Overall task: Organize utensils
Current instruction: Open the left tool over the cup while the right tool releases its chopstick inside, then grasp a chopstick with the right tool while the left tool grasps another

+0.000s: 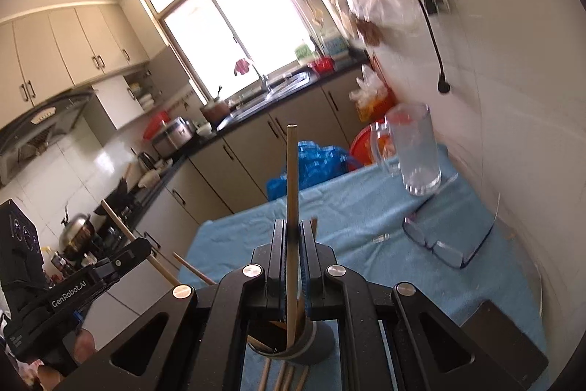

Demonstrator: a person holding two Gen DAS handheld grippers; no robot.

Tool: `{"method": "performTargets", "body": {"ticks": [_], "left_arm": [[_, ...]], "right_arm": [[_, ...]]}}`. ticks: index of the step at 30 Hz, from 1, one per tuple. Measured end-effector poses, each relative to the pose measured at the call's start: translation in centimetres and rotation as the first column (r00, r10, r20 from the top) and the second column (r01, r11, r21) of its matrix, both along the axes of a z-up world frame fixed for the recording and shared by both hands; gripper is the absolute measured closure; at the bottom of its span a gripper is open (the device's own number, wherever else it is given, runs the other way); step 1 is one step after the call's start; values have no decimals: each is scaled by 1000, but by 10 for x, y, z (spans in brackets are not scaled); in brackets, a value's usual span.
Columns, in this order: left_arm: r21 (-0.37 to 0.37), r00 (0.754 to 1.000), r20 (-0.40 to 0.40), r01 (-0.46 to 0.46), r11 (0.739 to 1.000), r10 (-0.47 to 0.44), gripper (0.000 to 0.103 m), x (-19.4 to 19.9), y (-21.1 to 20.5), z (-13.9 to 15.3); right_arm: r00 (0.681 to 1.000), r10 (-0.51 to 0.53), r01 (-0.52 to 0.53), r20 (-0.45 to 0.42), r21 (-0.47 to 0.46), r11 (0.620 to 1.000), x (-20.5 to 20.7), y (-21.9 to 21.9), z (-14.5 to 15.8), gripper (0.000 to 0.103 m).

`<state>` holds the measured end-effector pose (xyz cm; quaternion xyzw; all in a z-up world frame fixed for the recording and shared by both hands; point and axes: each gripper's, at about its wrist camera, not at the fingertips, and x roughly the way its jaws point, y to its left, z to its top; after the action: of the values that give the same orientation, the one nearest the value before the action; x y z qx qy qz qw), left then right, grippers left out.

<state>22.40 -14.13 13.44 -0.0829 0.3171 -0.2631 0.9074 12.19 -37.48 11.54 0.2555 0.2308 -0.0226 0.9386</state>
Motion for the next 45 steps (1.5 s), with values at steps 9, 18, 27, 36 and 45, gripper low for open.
{"method": "performTargets", "body": {"ticks": [9, 18, 27, 36, 45], "left_arm": [[21, 999, -40, 1, 1000, 0, 97, 12, 0, -25], [12, 1000, 1, -5, 1000, 5, 78, -4, 10, -14], [28, 997, 25, -71, 997, 70, 60, -60, 54, -38], [109, 980, -124, -144, 984, 157, 60, -104, 113, -120], [105, 962, -200, -168, 980, 186, 60, -124, 148, -135]], "right_arm": [[995, 28, -26, -95, 29, 999, 23, 5, -35, 96], [998, 18, -15, -68, 42, 999, 9, -1, -27, 94], [996, 46, -44, -76, 26, 999, -47, 16, -43, 80], [960, 138, -123, -245, 76, 989, -70, 52, -115, 80], [941, 131, -102, -313, 107, 989, -74, 63, -127, 80]]}}
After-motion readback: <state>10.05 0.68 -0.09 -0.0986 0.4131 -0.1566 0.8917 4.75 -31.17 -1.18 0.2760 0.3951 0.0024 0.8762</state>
